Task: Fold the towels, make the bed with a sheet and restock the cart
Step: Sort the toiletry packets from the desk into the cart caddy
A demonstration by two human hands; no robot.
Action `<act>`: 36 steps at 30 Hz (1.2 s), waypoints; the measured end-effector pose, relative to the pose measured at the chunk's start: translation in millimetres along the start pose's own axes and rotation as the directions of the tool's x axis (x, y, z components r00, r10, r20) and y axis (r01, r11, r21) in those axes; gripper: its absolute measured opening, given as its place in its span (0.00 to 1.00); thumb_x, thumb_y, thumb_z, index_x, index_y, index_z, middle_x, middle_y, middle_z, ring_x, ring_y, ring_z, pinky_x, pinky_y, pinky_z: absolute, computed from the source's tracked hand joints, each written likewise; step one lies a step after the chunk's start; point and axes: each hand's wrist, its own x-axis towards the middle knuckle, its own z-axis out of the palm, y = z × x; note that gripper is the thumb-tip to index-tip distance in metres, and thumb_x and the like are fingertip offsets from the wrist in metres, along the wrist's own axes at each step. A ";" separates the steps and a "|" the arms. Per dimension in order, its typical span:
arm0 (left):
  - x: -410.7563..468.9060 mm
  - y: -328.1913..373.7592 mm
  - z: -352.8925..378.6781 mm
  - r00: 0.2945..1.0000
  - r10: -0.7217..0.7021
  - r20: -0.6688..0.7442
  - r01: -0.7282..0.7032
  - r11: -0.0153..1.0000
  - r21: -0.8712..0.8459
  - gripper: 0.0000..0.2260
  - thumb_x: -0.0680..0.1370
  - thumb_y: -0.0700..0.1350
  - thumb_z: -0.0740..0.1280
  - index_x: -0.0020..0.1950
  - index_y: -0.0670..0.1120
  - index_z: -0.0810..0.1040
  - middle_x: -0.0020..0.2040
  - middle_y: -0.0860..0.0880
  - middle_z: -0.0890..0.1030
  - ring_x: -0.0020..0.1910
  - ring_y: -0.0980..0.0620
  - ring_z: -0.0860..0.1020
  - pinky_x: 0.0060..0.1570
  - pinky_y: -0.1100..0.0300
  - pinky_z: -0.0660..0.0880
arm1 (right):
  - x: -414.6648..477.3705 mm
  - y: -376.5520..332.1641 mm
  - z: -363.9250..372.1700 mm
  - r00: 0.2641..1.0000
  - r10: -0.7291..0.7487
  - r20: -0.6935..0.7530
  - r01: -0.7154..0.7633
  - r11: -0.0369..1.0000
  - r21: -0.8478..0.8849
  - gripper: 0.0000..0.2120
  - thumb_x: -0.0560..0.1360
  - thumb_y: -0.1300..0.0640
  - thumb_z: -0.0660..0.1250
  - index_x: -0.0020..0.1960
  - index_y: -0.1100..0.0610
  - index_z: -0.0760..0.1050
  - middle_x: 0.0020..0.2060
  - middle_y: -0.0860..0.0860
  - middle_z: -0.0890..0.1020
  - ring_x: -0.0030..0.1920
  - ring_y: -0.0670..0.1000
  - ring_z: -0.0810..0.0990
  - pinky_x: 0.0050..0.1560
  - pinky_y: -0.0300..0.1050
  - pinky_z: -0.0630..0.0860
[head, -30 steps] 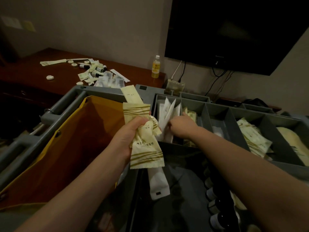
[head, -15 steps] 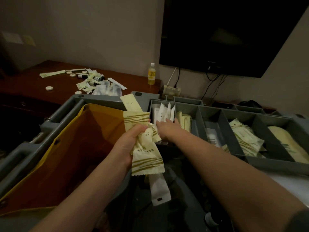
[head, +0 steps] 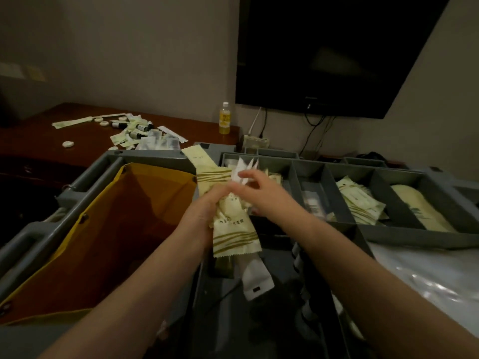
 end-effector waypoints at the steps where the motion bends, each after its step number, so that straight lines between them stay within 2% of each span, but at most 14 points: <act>1: 2.4 -2.3 5.7 1.000 -0.019 0.005 0.019 1.000 0.024 0.10 0.79 0.41 0.61 0.59 0.42 0.77 0.34 0.48 0.81 0.28 0.53 0.80 0.21 0.65 0.74 | -13.3 4.5 -0.3 1.000 -0.006 0.001 0.006 0.998 -0.066 0.31 0.71 0.40 0.69 0.70 0.48 0.65 0.56 0.45 0.71 0.52 0.45 0.74 0.44 0.37 0.74; 3: 2.6 -7.5 24.8 0.998 -0.064 0.007 0.064 0.998 -0.002 0.06 0.79 0.42 0.63 0.51 0.42 0.78 0.35 0.45 0.82 0.31 0.49 0.81 0.24 0.62 0.76 | -32.0 16.0 -4.8 0.999 -0.011 -0.049 0.005 0.992 -0.127 0.35 0.68 0.44 0.73 0.70 0.48 0.63 0.58 0.44 0.71 0.53 0.43 0.74 0.44 0.35 0.73; 6: -4.3 -20.8 50.9 0.991 -0.075 0.107 0.089 0.987 -0.130 0.08 0.80 0.43 0.61 0.46 0.42 0.77 0.31 0.45 0.82 0.29 0.49 0.82 0.26 0.59 0.77 | -45.7 31.4 -20.5 0.985 0.038 -0.170 -0.040 0.999 -0.006 0.25 0.70 0.49 0.73 0.64 0.49 0.69 0.54 0.44 0.77 0.48 0.42 0.76 0.46 0.38 0.77; 10: -3.1 -32.6 79.3 0.979 -0.160 0.126 0.185 0.957 -0.225 0.12 0.80 0.49 0.59 0.55 0.44 0.77 0.41 0.41 0.84 0.39 0.43 0.82 0.36 0.51 0.78 | -50.9 48.4 -39.9 0.970 0.055 -0.238 -0.052 0.998 0.018 0.11 0.74 0.51 0.69 0.55 0.53 0.75 0.48 0.49 0.81 0.49 0.49 0.80 0.54 0.52 0.78; 15: 2.9 -39.5 104.6 0.987 -0.137 0.085 0.150 0.974 -0.169 0.14 0.80 0.48 0.60 0.64 0.44 0.74 0.52 0.40 0.82 0.48 0.42 0.81 0.41 0.48 0.77 | -51.9 66.0 -59.8 0.936 0.061 -0.348 -0.016 0.991 0.132 0.08 0.77 0.53 0.66 0.52 0.56 0.77 0.45 0.50 0.81 0.47 0.49 0.79 0.50 0.48 0.78; 18: 10.1 -41.6 124.2 0.993 -0.085 0.087 0.097 0.986 -0.138 0.12 0.81 0.46 0.60 0.63 0.45 0.73 0.51 0.43 0.82 0.46 0.44 0.81 0.40 0.49 0.77 | -55.1 76.3 -79.8 0.909 0.044 -0.414 0.029 0.985 0.168 0.05 0.77 0.54 0.65 0.48 0.56 0.76 0.42 0.50 0.80 0.43 0.48 0.78 0.43 0.45 0.75; 21: 17.9 -42.5 146.2 0.994 -0.059 0.093 0.074 0.984 -0.162 0.09 0.81 0.45 0.59 0.58 0.46 0.74 0.46 0.45 0.81 0.42 0.47 0.80 0.36 0.53 0.76 | -57.2 95.7 -116.7 0.850 0.050 -0.524 0.063 0.979 0.196 0.04 0.78 0.53 0.63 0.46 0.52 0.74 0.42 0.50 0.80 0.42 0.49 0.78 0.41 0.45 0.76; 23: 23.4 -44.6 161.1 0.994 -0.066 0.085 0.079 0.983 -0.163 0.07 0.81 0.45 0.60 0.53 0.46 0.76 0.43 0.46 0.81 0.37 0.49 0.81 0.32 0.56 0.78 | -49.8 116.2 -155.2 0.764 0.119 -0.634 0.053 0.968 0.245 0.04 0.79 0.53 0.61 0.50 0.52 0.73 0.44 0.50 0.79 0.40 0.47 0.78 0.36 0.41 0.74; 25: 30.2 -49.4 176.6 0.995 -0.078 0.060 0.086 0.985 -0.150 0.05 0.80 0.44 0.62 0.49 0.46 0.77 0.43 0.46 0.81 0.38 0.48 0.81 0.36 0.55 0.78 | -34.5 140.6 -198.0 0.695 0.192 -0.693 -0.013 0.967 0.254 0.09 0.80 0.52 0.61 0.58 0.55 0.71 0.49 0.51 0.79 0.40 0.44 0.75 0.34 0.38 0.70; 27: 35.1 -53.2 193.8 0.995 -0.087 0.041 0.092 0.986 -0.141 0.04 0.79 0.44 0.64 0.48 0.46 0.77 0.45 0.45 0.82 0.42 0.47 0.80 0.42 0.52 0.77 | -15.9 162.1 -228.8 0.737 0.268 -0.621 -0.176 0.962 0.206 0.20 0.79 0.50 0.62 0.67 0.57 0.65 0.59 0.55 0.76 0.49 0.49 0.77 0.45 0.44 0.74; 29: 39.0 -58.7 209.7 0.993 -0.112 0.029 0.114 0.987 -0.115 0.04 0.78 0.44 0.65 0.50 0.46 0.78 0.48 0.44 0.82 0.44 0.46 0.80 0.43 0.51 0.78 | -1.7 177.3 -241.6 0.785 0.236 -0.572 -0.361 0.926 -0.113 0.30 0.78 0.45 0.63 0.74 0.57 0.58 0.69 0.59 0.68 0.65 0.59 0.70 0.63 0.54 0.70; 31: 42.9 -64.8 223.2 0.992 -0.121 0.025 0.123 0.987 -0.102 0.04 0.78 0.44 0.65 0.50 0.46 0.78 0.48 0.44 0.82 0.44 0.46 0.80 0.42 0.52 0.78 | 4.6 172.2 -241.4 0.815 0.034 -0.579 -0.258 0.915 -0.309 0.31 0.78 0.44 0.62 0.75 0.55 0.57 0.72 0.57 0.63 0.70 0.59 0.63 0.67 0.55 0.64; 34: 49.2 -75.5 237.5 0.992 -0.123 0.033 0.123 0.992 -0.013 0.06 0.78 0.44 0.65 0.51 0.44 0.80 0.45 0.44 0.83 0.41 0.46 0.81 0.37 0.54 0.78 | 7.7 148.1 -232.3 0.935 -0.073 -0.348 0.050 0.996 -0.075 0.22 0.79 0.44 0.59 0.69 0.52 0.69 0.64 0.49 0.74 0.62 0.48 0.72 0.59 0.45 0.70; 36: 49.6 -80.5 242.7 0.987 -0.155 0.036 0.151 0.985 0.078 0.09 0.78 0.45 0.66 0.56 0.45 0.79 0.46 0.44 0.83 0.40 0.46 0.82 0.33 0.56 0.77 | 10.1 139.8 -226.2 0.986 -0.014 -0.163 0.032 0.994 0.107 0.18 0.79 0.44 0.60 0.63 0.52 0.75 0.55 0.46 0.78 0.55 0.46 0.76 0.52 0.42 0.73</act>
